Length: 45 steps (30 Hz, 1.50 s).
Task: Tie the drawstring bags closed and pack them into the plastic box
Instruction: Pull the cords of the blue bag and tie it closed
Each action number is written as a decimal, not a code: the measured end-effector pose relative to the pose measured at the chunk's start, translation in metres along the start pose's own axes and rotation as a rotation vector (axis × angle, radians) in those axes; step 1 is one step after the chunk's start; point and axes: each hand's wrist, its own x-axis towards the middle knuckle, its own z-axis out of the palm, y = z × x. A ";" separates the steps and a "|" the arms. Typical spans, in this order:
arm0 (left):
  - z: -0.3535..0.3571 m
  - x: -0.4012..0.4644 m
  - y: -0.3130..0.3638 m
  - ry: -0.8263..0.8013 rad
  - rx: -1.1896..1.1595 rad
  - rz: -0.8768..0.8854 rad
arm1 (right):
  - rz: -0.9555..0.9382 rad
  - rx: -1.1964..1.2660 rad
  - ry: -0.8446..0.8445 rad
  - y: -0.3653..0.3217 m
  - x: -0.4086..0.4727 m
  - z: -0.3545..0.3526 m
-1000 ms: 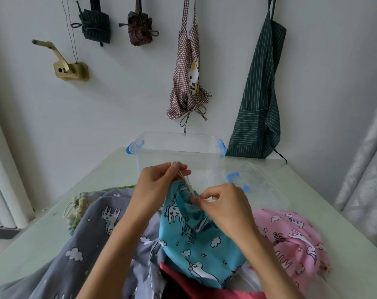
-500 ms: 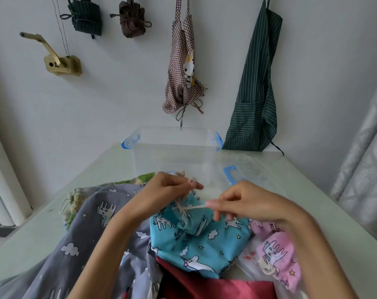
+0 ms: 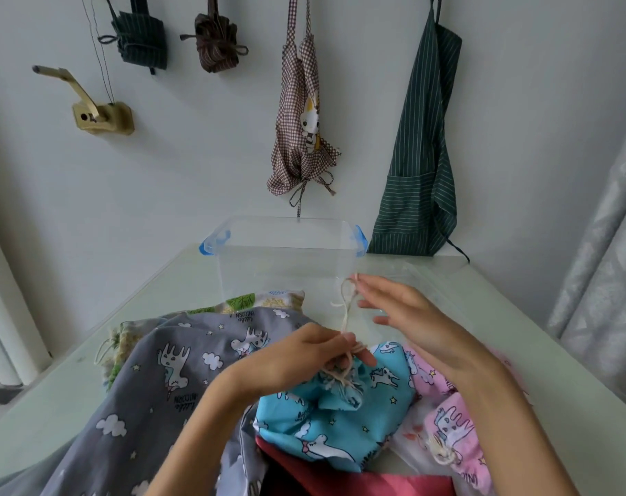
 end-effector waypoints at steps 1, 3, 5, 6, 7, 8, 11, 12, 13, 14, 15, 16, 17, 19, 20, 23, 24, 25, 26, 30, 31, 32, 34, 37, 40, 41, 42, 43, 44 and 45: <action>-0.003 0.000 -0.002 0.023 -0.051 0.000 | 0.029 -0.068 0.031 0.007 0.002 -0.004; -0.009 -0.002 -0.002 0.024 -0.145 -0.022 | 0.065 -0.229 0.213 0.022 0.005 -0.015; -0.012 -0.003 -0.001 0.029 -0.203 -0.058 | 0.081 -0.320 0.443 0.030 0.004 -0.026; -0.012 -0.003 -0.001 0.037 -0.211 -0.073 | 0.054 -0.315 0.506 0.030 0.002 -0.029; -0.013 -0.004 -0.001 0.041 -0.214 -0.080 | -0.002 -0.275 0.481 0.029 0.001 -0.033; -0.013 -0.004 0.000 0.038 -0.222 -0.079 | -0.083 -0.222 0.373 0.024 -0.002 -0.035; -0.013 -0.004 0.002 0.038 -0.231 -0.095 | -0.203 -0.302 -0.054 0.006 -0.012 -0.026; -0.012 -0.004 0.002 0.043 -0.222 -0.102 | -0.210 -0.371 -0.125 0.005 -0.012 -0.021; -0.012 -0.004 0.002 0.044 -0.210 -0.103 | -0.208 -0.421 -0.148 0.005 -0.011 -0.016; -0.012 -0.004 0.001 0.046 -0.195 -0.106 | -0.200 -0.449 -0.135 0.006 -0.009 -0.011; -0.013 -0.004 0.001 0.047 -0.182 -0.111 | -0.205 -0.471 -0.111 0.009 -0.006 -0.007; -0.013 -0.004 0.001 0.048 -0.173 -0.116 | -0.209 -0.475 -0.091 0.009 -0.005 -0.003; -0.013 -0.005 0.001 0.049 -0.174 -0.116 | -0.213 -0.480 -0.065 0.011 -0.003 -0.002; -0.015 -0.008 0.001 0.045 -0.196 -0.098 | -0.204 -0.477 -0.025 0.012 -0.003 -0.004; -0.017 -0.011 0.002 0.038 -0.214 -0.087 | -0.182 -0.451 -0.016 0.012 -0.005 -0.008; -0.022 -0.016 0.000 0.020 -0.289 -0.066 | -0.186 -0.213 -0.090 0.006 -0.012 -0.018; -0.024 -0.016 -0.002 0.026 -0.314 -0.070 | -0.193 -0.137 -0.122 0.002 -0.014 -0.020; -0.025 -0.016 -0.003 0.037 -0.339 -0.080 | -0.192 -0.086 -0.141 -0.001 -0.016 -0.021; -0.027 -0.016 -0.005 0.053 -0.364 -0.092 | -0.177 -0.062 -0.147 -0.003 -0.018 -0.020; -0.029 -0.014 -0.006 0.160 -0.574 -0.123 | -0.114 -0.221 -0.127 -0.007 -0.022 -0.021; -0.028 -0.014 -0.006 0.186 -0.622 -0.123 | -0.108 -0.285 -0.145 -0.010 -0.024 -0.020; -0.028 -0.014 -0.006 0.202 -0.652 -0.120 | -0.108 -0.320 -0.158 -0.013 -0.026 -0.017; -0.026 -0.013 -0.003 0.219 -0.679 -0.110 | -0.129 -0.361 -0.141 -0.019 -0.029 -0.013; -0.023 -0.014 0.001 0.242 -0.646 -0.092 | -0.133 -0.410 -0.141 -0.027 -0.034 -0.008; -0.023 -0.014 0.003 0.278 -0.643 -0.066 | -0.122 -0.452 -0.193 -0.034 -0.041 -0.007; -0.024 -0.013 0.003 0.300 -0.641 -0.059 | -0.116 -0.450 -0.200 -0.036 -0.043 -0.007; -0.024 -0.013 0.003 0.324 -0.639 -0.054 | -0.108 -0.447 -0.203 -0.037 -0.044 -0.008; -0.025 -0.013 0.002 0.346 -0.644 -0.047 | -0.091 -0.453 -0.206 -0.039 -0.045 -0.009; -0.025 -0.013 0.002 0.357 -0.654 -0.040 | -0.055 -0.465 -0.216 -0.040 -0.047 -0.010; -0.026 -0.014 0.002 0.353 -0.661 -0.032 | 0.011 -0.471 -0.230 -0.041 -0.048 -0.012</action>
